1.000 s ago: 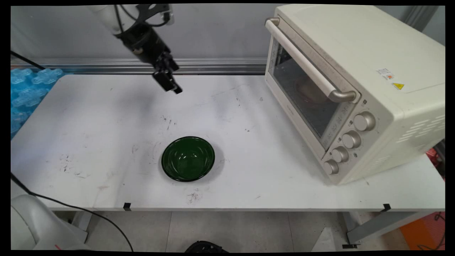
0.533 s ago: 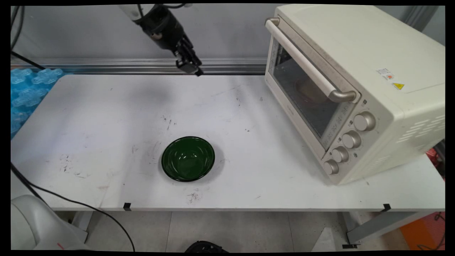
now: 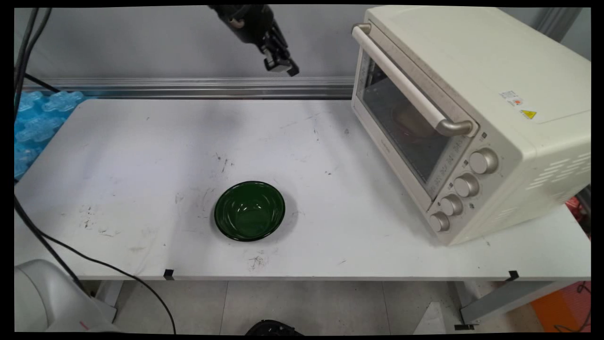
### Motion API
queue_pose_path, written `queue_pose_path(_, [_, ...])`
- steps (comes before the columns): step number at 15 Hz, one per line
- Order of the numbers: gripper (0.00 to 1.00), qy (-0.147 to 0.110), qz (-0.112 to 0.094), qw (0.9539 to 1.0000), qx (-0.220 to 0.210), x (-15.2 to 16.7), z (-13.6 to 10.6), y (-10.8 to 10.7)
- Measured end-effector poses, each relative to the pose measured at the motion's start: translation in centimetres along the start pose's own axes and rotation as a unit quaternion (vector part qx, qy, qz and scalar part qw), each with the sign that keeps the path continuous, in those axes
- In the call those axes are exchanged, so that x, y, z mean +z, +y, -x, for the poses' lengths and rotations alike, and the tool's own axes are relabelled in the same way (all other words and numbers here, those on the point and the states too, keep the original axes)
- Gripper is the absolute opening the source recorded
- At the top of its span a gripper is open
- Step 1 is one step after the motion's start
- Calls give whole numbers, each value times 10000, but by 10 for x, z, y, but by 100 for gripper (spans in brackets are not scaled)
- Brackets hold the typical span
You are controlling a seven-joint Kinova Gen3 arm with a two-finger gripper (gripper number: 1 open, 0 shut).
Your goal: Open the oven
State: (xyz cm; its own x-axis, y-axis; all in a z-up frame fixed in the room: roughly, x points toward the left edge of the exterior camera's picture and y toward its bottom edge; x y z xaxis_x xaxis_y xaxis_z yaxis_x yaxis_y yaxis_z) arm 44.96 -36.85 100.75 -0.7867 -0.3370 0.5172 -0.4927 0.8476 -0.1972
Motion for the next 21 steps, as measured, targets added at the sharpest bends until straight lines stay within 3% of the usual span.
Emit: queue_pose_path(21, [0,753,39,9964,392,9,-121,0])
